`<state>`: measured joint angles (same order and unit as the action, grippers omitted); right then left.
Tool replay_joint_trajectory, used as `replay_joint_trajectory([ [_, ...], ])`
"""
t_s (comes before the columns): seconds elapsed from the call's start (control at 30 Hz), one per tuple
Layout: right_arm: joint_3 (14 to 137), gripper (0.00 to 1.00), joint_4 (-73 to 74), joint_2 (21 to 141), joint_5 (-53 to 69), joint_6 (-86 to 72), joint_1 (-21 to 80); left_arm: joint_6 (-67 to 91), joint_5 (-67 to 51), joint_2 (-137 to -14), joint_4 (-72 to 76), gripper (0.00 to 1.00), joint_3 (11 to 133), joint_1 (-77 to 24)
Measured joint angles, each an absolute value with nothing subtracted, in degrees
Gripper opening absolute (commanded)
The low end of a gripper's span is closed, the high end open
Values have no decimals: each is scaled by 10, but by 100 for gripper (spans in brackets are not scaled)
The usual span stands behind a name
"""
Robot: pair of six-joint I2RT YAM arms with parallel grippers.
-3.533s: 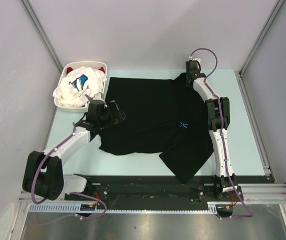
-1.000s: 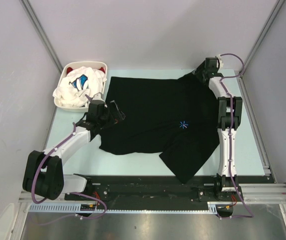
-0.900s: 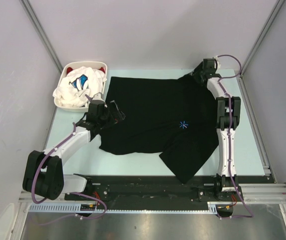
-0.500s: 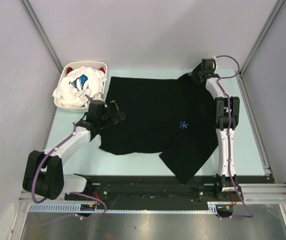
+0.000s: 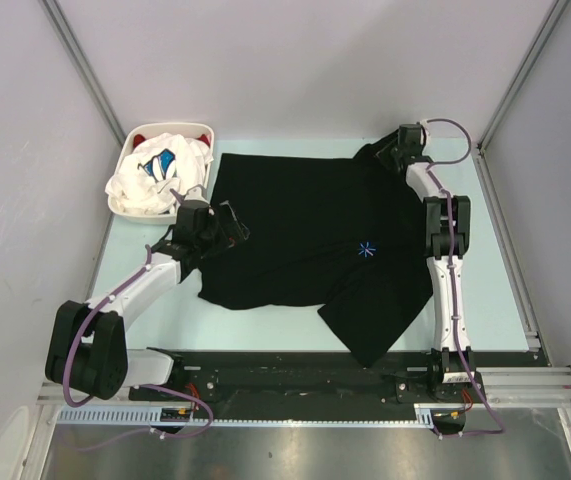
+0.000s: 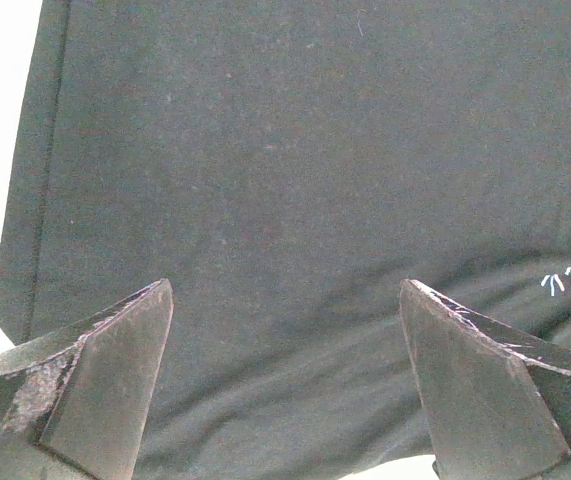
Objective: Fold and stack the t-shirts
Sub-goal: Flatten the tshirt out
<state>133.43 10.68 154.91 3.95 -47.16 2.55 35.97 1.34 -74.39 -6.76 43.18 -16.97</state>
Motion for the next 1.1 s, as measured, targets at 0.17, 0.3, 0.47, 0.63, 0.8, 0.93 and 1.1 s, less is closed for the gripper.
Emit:
replay_joint_trajectory([
  [0.17,1338,0,31,1560,52,-471,33,359,17,-744,-68,100,432,-170],
  [0.3,1372,1,-21,1577,52,-462,47,356,23,-744,-68,100,432,-170],
  [0.47,1428,99,-98,1608,47,-462,68,355,29,-744,-70,100,432,-170],
  [0.63,1403,100,-195,1613,36,-469,79,355,37,-742,-70,100,430,-170],
  [0.8,1153,100,-273,1479,23,-446,58,355,61,-685,-86,100,412,-170],
  [0.93,970,100,-236,1285,30,-377,23,354,85,-579,-102,100,410,-170],
  [1.1,871,100,-130,969,-18,-262,24,323,80,-468,-131,100,415,-170],
])
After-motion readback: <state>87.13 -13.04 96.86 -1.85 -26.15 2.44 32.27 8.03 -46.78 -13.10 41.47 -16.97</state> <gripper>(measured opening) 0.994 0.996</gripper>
